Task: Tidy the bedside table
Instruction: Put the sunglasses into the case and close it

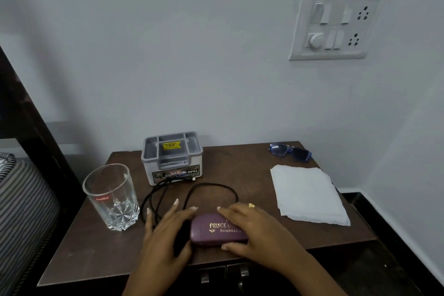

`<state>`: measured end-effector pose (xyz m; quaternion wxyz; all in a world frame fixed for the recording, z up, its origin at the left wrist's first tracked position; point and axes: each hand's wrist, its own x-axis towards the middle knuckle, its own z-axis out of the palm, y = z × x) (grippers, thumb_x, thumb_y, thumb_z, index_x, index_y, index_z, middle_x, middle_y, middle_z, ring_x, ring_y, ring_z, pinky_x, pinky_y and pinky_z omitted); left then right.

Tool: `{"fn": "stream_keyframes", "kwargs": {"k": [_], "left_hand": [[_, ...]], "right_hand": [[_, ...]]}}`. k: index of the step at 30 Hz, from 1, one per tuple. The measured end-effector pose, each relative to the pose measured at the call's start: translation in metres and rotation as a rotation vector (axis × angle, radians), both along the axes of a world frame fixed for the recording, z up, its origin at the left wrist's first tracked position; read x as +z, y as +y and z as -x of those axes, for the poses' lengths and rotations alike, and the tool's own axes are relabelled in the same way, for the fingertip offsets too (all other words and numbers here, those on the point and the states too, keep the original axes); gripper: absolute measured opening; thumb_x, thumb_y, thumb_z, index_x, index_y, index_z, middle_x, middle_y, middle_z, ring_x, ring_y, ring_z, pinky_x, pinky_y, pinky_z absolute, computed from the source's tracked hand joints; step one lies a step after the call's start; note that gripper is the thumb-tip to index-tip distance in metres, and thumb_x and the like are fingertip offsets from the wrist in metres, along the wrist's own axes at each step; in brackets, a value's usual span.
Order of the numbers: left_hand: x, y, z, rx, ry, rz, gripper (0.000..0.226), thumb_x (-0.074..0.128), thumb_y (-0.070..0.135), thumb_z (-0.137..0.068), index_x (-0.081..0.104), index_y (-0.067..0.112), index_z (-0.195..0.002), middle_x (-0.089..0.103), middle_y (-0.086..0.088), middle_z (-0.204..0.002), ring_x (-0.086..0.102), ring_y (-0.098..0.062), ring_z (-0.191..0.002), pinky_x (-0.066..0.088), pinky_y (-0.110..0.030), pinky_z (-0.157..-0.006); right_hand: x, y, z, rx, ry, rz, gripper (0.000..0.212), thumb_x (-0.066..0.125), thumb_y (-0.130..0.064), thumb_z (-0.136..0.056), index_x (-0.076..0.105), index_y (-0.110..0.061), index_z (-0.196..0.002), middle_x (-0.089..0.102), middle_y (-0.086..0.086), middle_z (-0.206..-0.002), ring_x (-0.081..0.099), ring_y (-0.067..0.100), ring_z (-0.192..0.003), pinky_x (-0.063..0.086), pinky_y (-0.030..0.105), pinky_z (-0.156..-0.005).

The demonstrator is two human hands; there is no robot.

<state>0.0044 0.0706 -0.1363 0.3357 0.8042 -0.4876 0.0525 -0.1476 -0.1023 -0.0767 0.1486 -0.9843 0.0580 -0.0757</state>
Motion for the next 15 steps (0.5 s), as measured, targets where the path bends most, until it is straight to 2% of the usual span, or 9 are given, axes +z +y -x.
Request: {"fn": "stream_keyframes", "kwargs": {"k": [3, 5, 7, 11, 15], "left_hand": [[0.0, 0.001, 0.001, -0.055, 0.004, -0.027, 0.07, 0.06, 0.043, -0.061, 0.037, 0.051, -0.127, 0.031, 0.048, -0.132, 0.023, 0.017, -0.132, 0.006, -0.046, -0.115], [0.0, 0.001, 0.002, -0.05, 0.044, -0.046, 0.078, 0.065, 0.064, -0.057, 0.031, 0.061, -0.127, 0.04, 0.047, -0.126, 0.026, 0.02, -0.129, -0.005, -0.033, -0.117], [0.002, -0.001, 0.002, -0.02, 0.098, -0.011, 0.076, 0.057, 0.081, -0.053, 0.029, 0.068, -0.123, 0.045, 0.044, -0.119, 0.027, 0.024, -0.125, -0.013, -0.021, -0.115], [0.006, -0.003, 0.0, -0.002, 0.168, 0.083, 0.073, 0.051, 0.088, -0.047, 0.032, 0.074, -0.116, 0.048, 0.045, -0.113, 0.029, 0.027, -0.121, -0.013, -0.015, -0.111], [0.008, -0.003, 0.002, 0.001, 0.171, 0.099, 0.076, 0.052, 0.087, -0.047, 0.033, 0.07, -0.118, 0.053, 0.035, -0.116, 0.037, 0.021, -0.12, -0.015, -0.013, -0.111]], "right_hand": [[-0.003, -0.002, -0.003, 0.011, 0.005, 0.004, 0.071, 0.054, -0.052, -0.086, 0.021, -0.035, -0.146, 0.037, -0.011, -0.141, 0.035, 0.007, -0.125, 0.03, 0.018, -0.103], [-0.007, -0.003, -0.005, 0.024, 0.007, 0.0, 0.071, 0.053, -0.052, -0.087, 0.019, -0.035, -0.147, 0.036, -0.01, -0.141, 0.035, 0.008, -0.126, 0.03, 0.019, -0.102], [-0.01, -0.004, -0.005, 0.033, 0.012, 0.021, 0.07, 0.05, -0.054, -0.087, 0.019, -0.035, -0.147, 0.035, -0.01, -0.142, 0.036, 0.009, -0.126, 0.033, 0.02, -0.102], [-0.021, -0.008, 0.001, 0.052, -0.146, 0.297, 0.059, 0.044, -0.057, -0.085, 0.044, -0.027, -0.136, 0.057, -0.007, -0.129, 0.058, 0.009, -0.111, 0.049, 0.021, -0.093], [-0.034, -0.013, 0.001, 0.12, -0.276, 0.42, 0.054, 0.048, -0.051, -0.086, 0.059, -0.016, -0.125, 0.066, 0.004, -0.12, 0.063, 0.016, -0.11, 0.053, 0.029, -0.091]]}}
